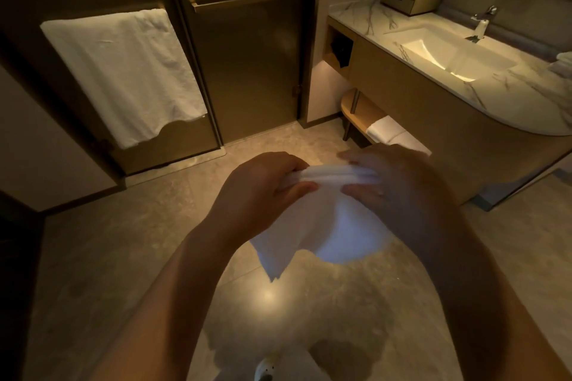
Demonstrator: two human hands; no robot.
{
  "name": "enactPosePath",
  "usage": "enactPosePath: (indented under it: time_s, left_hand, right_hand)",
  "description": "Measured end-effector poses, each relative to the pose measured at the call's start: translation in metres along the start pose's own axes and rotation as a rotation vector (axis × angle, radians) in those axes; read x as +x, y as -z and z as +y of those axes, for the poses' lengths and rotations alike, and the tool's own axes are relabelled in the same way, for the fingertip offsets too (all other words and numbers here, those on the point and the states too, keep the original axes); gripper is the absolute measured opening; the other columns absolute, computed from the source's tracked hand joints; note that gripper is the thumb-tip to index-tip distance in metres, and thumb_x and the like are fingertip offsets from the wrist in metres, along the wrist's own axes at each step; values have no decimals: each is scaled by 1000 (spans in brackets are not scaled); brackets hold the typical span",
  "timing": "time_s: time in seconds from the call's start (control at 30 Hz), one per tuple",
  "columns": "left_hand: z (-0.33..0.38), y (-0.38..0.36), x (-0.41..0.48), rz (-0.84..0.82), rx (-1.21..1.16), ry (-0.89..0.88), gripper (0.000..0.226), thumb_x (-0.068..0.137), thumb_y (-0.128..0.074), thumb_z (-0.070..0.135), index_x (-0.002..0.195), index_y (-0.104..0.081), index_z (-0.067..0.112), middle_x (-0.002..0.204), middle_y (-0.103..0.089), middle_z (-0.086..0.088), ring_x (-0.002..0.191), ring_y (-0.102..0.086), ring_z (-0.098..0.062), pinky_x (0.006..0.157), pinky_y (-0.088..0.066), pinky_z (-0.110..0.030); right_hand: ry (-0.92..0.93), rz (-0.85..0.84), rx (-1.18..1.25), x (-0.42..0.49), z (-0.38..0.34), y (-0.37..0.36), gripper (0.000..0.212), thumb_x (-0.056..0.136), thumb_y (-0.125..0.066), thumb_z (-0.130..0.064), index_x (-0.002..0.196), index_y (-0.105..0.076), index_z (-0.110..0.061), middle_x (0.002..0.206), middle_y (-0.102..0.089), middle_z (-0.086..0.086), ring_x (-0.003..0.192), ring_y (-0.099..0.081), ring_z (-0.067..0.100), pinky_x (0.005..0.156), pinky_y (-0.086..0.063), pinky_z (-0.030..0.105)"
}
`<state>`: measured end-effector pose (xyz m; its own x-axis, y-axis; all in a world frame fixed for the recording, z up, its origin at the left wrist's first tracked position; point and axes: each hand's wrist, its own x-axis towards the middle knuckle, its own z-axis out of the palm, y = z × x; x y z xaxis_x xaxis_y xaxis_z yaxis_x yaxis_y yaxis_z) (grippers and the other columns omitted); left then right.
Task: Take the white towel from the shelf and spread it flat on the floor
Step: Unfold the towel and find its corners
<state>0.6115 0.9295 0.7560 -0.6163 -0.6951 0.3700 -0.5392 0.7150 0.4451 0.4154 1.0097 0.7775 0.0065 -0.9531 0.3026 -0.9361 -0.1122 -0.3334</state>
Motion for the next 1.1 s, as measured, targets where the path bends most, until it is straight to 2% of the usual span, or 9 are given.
enactPosePath:
  time_s: [0.17,0.37,0.47,0.57,0.63,0.77,0.93,1.03,1.1]
  left_hand:
    - [2,3,1,-14,31,-17,28,84,-65,41,101,-67,19,93,-68,4,81,-51,-7,64,-33,-18]
    - [-13,15,-11,-32,-119,126,21,81,-65,48,97,-64,34,84,-64,20,76,-57,1,61,-44,-21]
    - [-9,12,-12,26,-194,122,15,81,-68,40,94,-66,31,81,-64,21,79,-58,2,63,-42,-13]
    - [-1,6,-9,71,-241,94,15,81,-68,36,93,-67,28,81,-65,17,79,-59,0,63,-42,-13]
    - [2,3,-7,92,-268,97,16,79,-68,37,93,-68,29,82,-66,17,78,-59,0,64,-43,-16]
    - [2,3,-6,159,-422,172,17,78,-72,36,94,-67,32,86,-67,20,81,-62,0,64,-48,-15]
    - [5,3,-6,172,-496,218,15,79,-72,32,93,-67,36,88,-67,19,80,-65,-3,65,-56,-30]
    - [11,-1,-6,215,-502,245,13,80,-73,27,92,-69,30,84,-69,15,78,-65,-5,66,-56,-35]
    - [13,-2,-6,239,-539,287,13,79,-73,27,92,-69,29,83,-70,12,78,-66,-7,66,-57,-40]
  right_hand:
    - [-22,-2,102,0,-7,-10,25,89,-58,-28,113,-63,-22,105,-66,-5,89,-50,6,73,-33,16]
    - [-60,30,132,4,4,-5,26,91,-55,-26,116,-62,-21,110,-64,-3,95,-49,6,81,-34,26]
    - [-59,-9,115,7,5,-3,28,91,-53,-26,118,-59,-22,112,-61,-4,96,-46,5,80,-32,24]
    - [-19,-76,160,8,-2,-5,31,89,-58,-26,119,-58,-27,109,-54,-14,98,-45,3,77,-31,14]
    - [8,-76,145,8,-6,-10,27,89,-60,-25,116,-60,-25,108,-58,-11,96,-47,5,78,-27,8]
    - [-5,-15,171,9,-2,-10,25,90,-58,-23,115,-62,-21,108,-64,-3,94,-52,8,76,-35,19]
    - [-26,86,188,11,2,-10,23,86,-64,-22,109,-66,-20,103,-66,-3,95,-54,11,78,-37,25]
    - [-92,260,97,9,-6,-19,17,81,-69,-23,98,-66,-19,96,-56,-3,91,-44,8,73,-31,16]
    - [-151,358,132,4,-13,-26,13,79,-70,-21,87,-61,-22,86,-53,-9,79,-47,7,67,-36,14]
